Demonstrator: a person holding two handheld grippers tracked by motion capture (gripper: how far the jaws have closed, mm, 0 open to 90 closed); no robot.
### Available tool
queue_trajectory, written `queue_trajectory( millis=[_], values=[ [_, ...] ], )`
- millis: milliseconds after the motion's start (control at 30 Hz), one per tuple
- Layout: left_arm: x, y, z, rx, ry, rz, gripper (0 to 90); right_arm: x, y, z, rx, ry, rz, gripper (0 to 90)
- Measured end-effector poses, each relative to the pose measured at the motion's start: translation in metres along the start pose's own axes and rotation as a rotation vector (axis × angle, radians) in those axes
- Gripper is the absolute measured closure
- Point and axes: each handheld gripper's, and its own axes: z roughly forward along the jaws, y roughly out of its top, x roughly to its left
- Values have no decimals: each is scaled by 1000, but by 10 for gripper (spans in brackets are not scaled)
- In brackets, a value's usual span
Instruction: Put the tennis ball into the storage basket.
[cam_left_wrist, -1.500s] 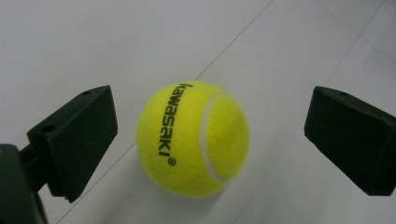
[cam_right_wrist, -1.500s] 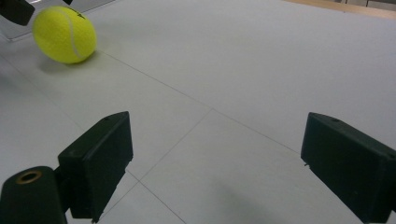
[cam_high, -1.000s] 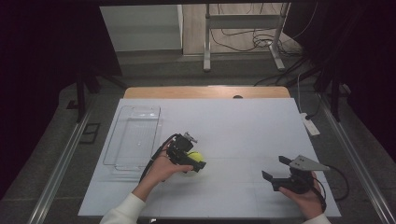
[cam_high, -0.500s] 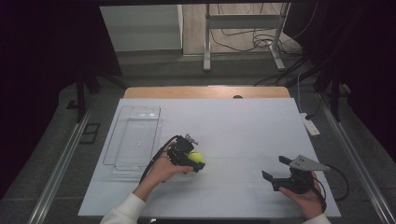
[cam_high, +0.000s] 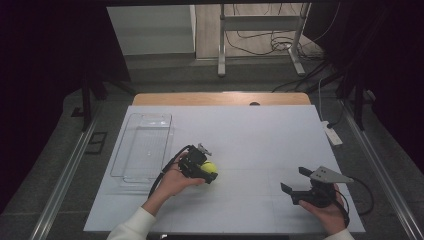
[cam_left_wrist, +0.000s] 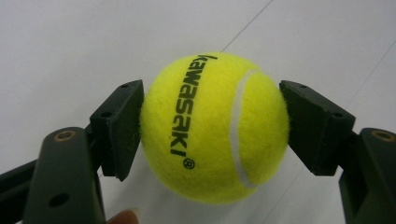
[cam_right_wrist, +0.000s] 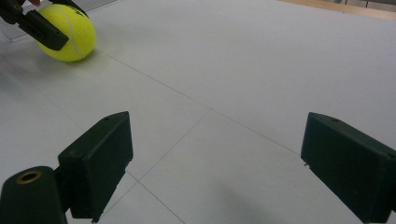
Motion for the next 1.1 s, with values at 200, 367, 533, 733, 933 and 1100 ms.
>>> queue_trajectory(
  millis=[200, 367, 533, 733, 933, 1100],
  values=[
    [-2, -1, -6, -30, 12, 11, 270, 0, 0, 0, 1, -2, -2, 97],
    [-3, -1, -12, -50, 15, 22, 270, 0, 0, 0, 1, -2, -2, 97],
    [-4, -1, -17, -78, 26, 28, 270, 0, 0, 0, -1, -2, -1, 97],
    [-3, -2, -24, -122, 19, 28, 269, 0, 0, 0, -2, -2, -1, 97],
    [0, -3, -34, -172, 20, 19, 270, -1, 0, 0, -3, -4, -1, 97],
    [1, -3, -43, -217, 20, 11, 270, -1, 0, 0, -2, -5, -2, 97]
  ],
)
